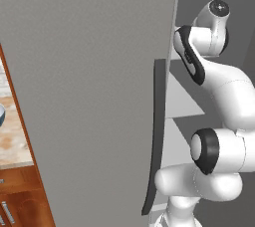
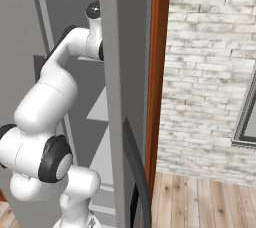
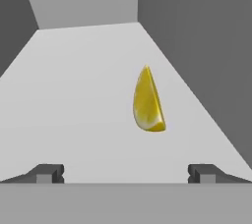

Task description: Take the squash, bell pepper, and lemon wedge from the freezer and place them in the bowl on the counter.

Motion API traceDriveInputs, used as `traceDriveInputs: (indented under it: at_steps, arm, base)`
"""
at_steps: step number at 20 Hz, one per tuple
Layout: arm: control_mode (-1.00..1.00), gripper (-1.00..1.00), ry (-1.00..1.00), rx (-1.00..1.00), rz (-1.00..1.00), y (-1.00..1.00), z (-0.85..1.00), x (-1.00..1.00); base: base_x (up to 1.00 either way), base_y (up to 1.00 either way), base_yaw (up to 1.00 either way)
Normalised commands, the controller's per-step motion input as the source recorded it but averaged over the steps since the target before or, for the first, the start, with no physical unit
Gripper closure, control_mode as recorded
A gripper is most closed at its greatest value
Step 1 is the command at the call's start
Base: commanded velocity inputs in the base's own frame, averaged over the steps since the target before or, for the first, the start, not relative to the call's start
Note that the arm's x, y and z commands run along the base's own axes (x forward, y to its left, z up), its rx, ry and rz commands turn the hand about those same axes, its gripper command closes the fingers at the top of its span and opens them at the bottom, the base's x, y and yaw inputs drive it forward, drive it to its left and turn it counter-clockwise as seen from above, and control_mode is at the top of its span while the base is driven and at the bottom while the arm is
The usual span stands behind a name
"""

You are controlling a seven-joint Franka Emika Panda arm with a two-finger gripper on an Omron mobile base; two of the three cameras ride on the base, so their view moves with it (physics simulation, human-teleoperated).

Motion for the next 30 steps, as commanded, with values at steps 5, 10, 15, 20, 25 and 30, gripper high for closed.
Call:
traceDriveInputs:
  at_steps: [5,10,15,20,25,30]
  arm:
    - [-1.00,-1.00,0.00,0.00,0.00,-0.08,0.00,0.33]
    - [-1.00,-1.00,0.00,0.00,-0.01,-0.03,0.00,0.33]
    - [-1.00,-1.00,0.00,0.00,-0.01,-0.20,0.00,0.12]
    - [-1.00,-1.00,0.01,0.00,0.00,-0.13,0.00,0.08]
    - [-1.00,-1.00,0.01,0.00,0.00,0.00,-0.04,0.15]
    - [-1.00,-1.00,0.01,0.00,0.00,-0.06,-0.12,0.21]
  base:
    - [0.00,0.00,0.00]
    - [0.00,0.00,0.00]
    - [0.00,0.00,0.00]
    - [0.00,0.00,0.00]
    - [0.00,0.00,0.00]
    - [0.00,0.00,0.00]
